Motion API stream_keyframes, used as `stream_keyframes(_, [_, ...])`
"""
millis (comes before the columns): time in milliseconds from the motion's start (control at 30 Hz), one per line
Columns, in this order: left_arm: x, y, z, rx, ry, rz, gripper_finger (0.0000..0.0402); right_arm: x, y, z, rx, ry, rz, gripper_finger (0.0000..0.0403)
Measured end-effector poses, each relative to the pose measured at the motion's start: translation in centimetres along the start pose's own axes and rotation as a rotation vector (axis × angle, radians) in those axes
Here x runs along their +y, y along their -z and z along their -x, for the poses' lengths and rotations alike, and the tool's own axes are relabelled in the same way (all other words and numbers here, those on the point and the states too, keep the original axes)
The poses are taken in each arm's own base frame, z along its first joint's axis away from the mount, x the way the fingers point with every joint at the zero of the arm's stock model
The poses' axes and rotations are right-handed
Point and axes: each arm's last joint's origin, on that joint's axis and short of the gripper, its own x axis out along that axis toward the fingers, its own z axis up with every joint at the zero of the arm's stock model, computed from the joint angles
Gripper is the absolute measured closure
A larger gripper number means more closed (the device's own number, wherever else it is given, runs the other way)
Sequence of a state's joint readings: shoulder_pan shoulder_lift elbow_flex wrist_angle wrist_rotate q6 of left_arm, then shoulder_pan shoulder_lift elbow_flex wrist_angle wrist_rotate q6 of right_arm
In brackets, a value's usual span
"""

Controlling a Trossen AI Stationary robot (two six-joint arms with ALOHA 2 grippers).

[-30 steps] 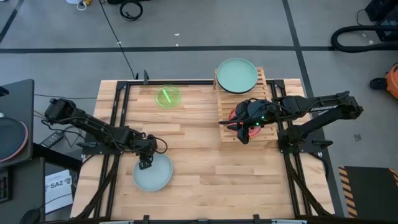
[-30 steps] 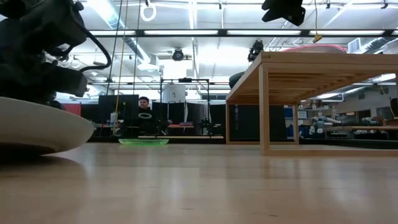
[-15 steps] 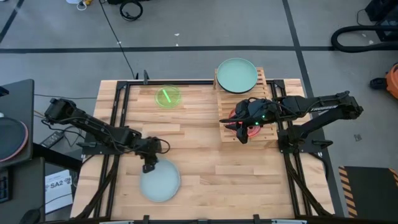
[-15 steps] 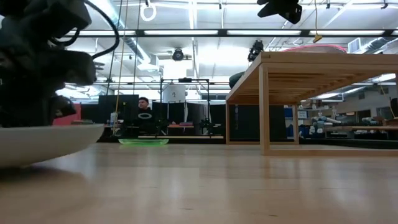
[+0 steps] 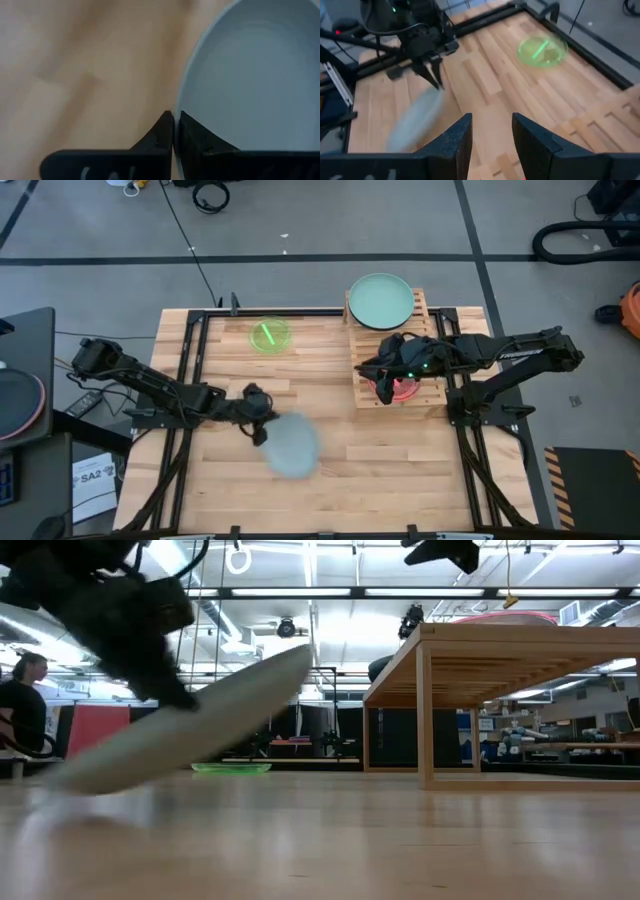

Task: Place and stack plates onto a shelf
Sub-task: Stack the blue plate on top of the green plate on the shelf

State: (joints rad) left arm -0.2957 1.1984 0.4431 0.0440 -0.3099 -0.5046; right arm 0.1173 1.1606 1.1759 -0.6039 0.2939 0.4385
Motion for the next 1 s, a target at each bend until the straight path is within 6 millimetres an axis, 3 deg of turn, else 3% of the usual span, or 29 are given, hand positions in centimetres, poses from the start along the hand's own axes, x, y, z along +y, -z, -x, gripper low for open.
stream_keyframes(267, [1.9, -3.6, 0.4, -0.464, -0.488, 0.079, 0.0385, 0.4, -1.2, 0.1, -0.132, -0.019, 0.042, 0.0259])
stream_keyframes(467, [3.3, -6.2, 1.5, -0.656, -0.761, 0.094, 0.0385, 0.8, -2.1, -1.1, -0.257, 0.116, 0.139, 0.0259])
stream_keyframes(700, [4.5, -7.7, 2.2, -0.716, -0.865, 0.081, 0.0385, 1.7, -3.1, -5.7, -0.376, 0.355, 0.346, 0.0259])
stream_keyframes(1000, [5.1, -7.9, 2.2, -0.716, -0.892, 0.091, 0.0385, 2.2, -3.1, -11.8, -0.469, 0.545, 0.466, 0.0259])
